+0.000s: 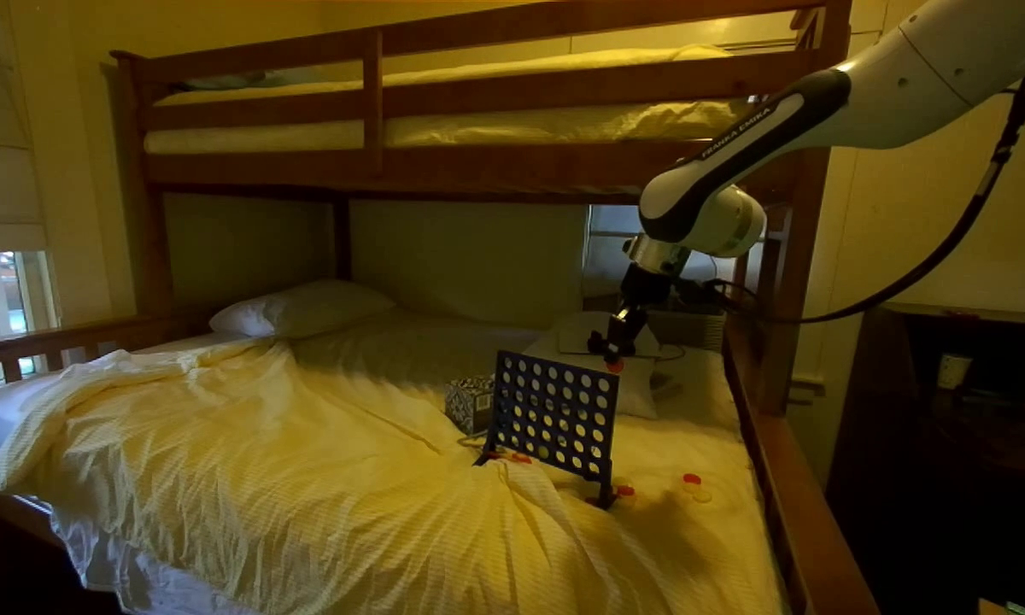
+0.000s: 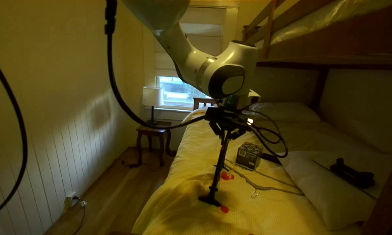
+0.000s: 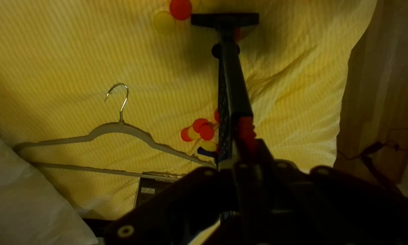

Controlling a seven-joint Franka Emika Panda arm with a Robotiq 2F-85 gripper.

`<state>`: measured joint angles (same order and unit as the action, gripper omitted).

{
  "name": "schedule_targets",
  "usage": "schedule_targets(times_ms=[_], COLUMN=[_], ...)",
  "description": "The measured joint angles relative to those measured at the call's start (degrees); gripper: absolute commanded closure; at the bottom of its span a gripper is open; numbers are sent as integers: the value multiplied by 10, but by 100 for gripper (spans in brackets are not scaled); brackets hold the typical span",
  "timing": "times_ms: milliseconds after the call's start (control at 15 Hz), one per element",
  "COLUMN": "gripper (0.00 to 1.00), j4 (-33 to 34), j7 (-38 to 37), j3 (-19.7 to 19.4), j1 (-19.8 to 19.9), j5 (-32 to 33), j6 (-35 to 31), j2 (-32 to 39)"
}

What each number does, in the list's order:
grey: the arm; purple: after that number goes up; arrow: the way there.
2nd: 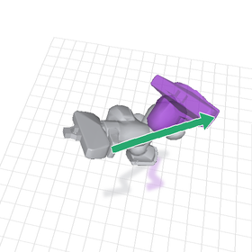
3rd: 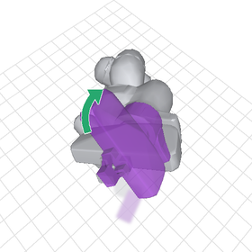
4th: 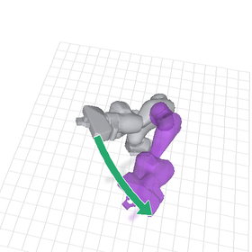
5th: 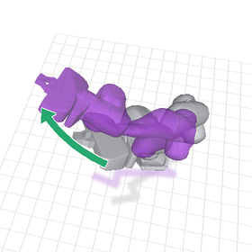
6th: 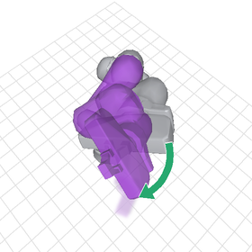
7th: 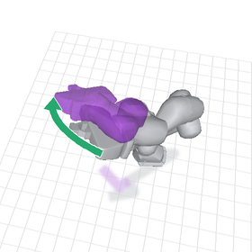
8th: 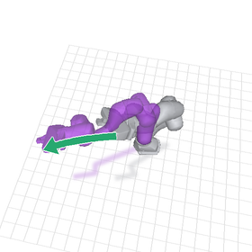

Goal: Put the orange chip into the connect four game

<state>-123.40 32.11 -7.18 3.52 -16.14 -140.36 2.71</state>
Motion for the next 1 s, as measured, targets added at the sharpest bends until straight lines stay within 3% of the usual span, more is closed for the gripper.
schedule_targets(times_ms=[733,800,1000], gripper=[98,71,52], j4=[30,33,40], j7=[0,0,0], j3=[9,11,13], j1=[15,16,19], j5=[-3,-3,-3], j6=[22,25,34], j2=[28,30,33])
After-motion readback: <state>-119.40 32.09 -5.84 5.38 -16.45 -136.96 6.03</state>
